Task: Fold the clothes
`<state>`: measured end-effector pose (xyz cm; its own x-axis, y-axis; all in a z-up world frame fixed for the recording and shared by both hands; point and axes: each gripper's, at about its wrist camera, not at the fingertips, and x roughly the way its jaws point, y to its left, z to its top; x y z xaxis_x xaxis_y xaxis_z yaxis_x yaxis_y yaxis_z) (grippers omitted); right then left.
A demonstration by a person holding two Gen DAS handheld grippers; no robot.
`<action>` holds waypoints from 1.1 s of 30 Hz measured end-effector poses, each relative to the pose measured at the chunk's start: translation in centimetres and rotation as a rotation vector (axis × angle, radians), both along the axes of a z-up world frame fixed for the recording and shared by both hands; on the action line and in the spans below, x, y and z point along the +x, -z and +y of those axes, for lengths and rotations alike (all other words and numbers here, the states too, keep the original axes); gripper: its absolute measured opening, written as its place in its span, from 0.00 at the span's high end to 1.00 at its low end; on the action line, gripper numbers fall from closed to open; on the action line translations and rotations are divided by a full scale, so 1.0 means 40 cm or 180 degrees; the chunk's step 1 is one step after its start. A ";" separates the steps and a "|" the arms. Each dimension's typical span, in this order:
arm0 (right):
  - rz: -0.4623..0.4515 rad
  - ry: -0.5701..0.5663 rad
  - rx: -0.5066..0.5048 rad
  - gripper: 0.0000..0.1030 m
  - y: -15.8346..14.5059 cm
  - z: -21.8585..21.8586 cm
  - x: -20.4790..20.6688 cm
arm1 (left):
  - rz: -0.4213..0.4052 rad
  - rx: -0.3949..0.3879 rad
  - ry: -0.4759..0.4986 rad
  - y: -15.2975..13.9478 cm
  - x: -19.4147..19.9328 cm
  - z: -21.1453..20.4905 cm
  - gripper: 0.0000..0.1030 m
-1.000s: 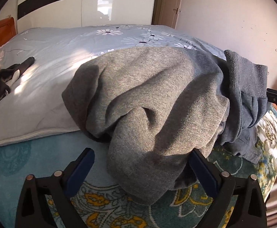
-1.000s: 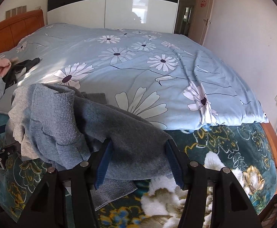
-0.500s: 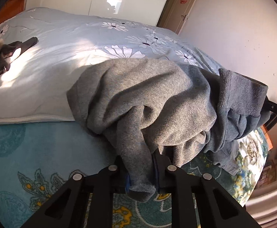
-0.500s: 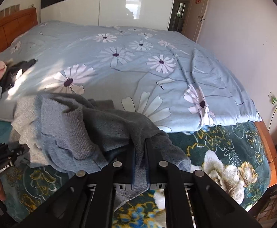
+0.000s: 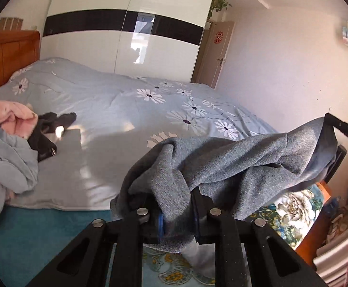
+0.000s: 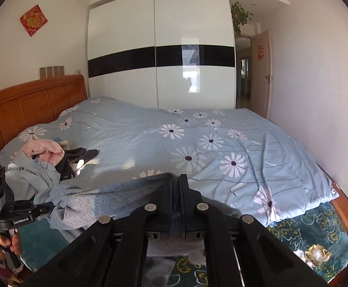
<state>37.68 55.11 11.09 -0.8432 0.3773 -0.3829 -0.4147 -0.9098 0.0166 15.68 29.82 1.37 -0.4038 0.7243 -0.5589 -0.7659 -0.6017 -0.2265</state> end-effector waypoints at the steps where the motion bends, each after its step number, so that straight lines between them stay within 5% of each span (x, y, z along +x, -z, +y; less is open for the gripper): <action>1: 0.0062 0.0006 0.0052 0.99 -0.013 -0.005 0.004 | 0.0005 -0.0052 -0.0017 0.004 -0.011 0.000 0.82; 5: -0.0088 0.0059 0.0060 0.99 0.014 0.034 -0.049 | 0.0004 -0.0269 -0.0092 0.033 -0.057 0.008 0.81; 12: -0.0561 -0.0049 -0.0333 0.99 0.240 0.102 -0.098 | -0.0309 -0.0693 -0.0340 0.254 -0.170 0.084 0.78; 16: -0.0803 -0.0248 -0.0514 0.99 0.340 0.108 -0.085 | -0.0472 -0.0644 -0.0264 0.296 -0.183 0.055 0.74; 20: -0.0939 -0.0405 -0.0588 0.97 0.397 0.063 -0.035 | -0.0475 -0.0602 -0.0102 0.297 -0.141 -0.001 0.39; 22: -0.1005 -0.0481 -0.0620 0.87 0.425 0.039 -0.009 | -0.0442 -0.0633 -0.0065 0.304 -0.116 -0.029 0.35; 24: -0.1071 -0.0557 -0.0652 0.63 0.453 0.016 0.017 | -0.0416 -0.0671 -0.0041 0.312 -0.094 -0.056 0.35; 33: -0.1286 -0.0977 -0.0638 0.47 0.496 -0.089 0.183 | -0.0715 -0.0697 -0.0214 0.344 -0.093 -0.104 0.35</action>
<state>45.01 51.53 -8.75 -0.6739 0.0232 -0.7384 -0.1398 -0.9855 0.0966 11.95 25.67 -12.39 -0.2956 0.5527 -0.7792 -0.6682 -0.7025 -0.2448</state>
